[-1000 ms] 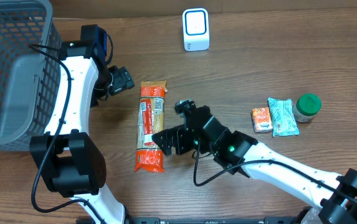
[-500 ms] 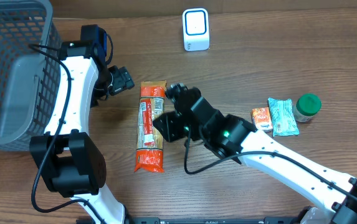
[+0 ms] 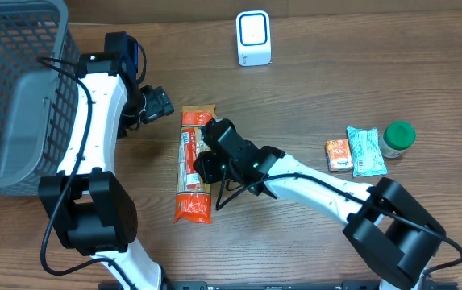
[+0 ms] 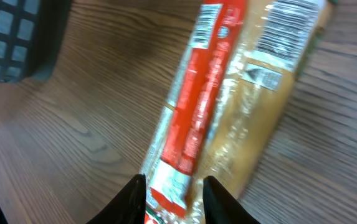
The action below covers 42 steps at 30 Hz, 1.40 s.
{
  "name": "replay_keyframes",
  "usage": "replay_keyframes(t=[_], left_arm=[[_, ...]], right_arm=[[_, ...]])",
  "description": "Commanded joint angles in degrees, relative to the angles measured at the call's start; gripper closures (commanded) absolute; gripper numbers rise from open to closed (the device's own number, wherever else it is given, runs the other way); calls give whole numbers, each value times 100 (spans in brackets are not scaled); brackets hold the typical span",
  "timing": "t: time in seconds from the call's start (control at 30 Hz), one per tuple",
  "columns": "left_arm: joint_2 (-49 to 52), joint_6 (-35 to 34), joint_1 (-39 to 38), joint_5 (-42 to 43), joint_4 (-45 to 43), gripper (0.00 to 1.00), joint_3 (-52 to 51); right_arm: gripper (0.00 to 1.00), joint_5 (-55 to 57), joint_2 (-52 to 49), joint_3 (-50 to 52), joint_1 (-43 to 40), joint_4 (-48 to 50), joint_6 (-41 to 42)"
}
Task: Scan the item barcode
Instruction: 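Move the right gripper over the red stick packet by the pasta, then lower the right gripper and grasp the thin red stick packet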
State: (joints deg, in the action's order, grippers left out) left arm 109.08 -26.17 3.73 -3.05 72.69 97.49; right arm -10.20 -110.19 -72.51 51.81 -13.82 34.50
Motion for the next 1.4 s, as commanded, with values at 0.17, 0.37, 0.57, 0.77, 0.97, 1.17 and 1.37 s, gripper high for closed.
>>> replay_keyframes(t=[0.17,0.37,0.57,0.77,0.97,1.17,1.37], left_arm=[[-109,44,-42,-9,11,0,11],[-109,42,-42,-7,11,0,11],[-109,42,-42,-7,11,0,11],[-109,42,-42,-9,11,0,11],[-109,42,-44,-9,11,0,11],[-109,42,-42,-9,11,0,11],[-109,42,-42,-9,11,0,11]], right_arm=[[69,1141,-138,15,402,114,-42],[68,1515,-212,15,625,354,-44],[68,1858,-426,15,717,474,-44],[65,2129,-535,15,710,527,-42],[65,2109,-540,15,767,629,-39],[65,2105,-627,15,776,693,-15],[65,2044,-839,15,824,828,2]])
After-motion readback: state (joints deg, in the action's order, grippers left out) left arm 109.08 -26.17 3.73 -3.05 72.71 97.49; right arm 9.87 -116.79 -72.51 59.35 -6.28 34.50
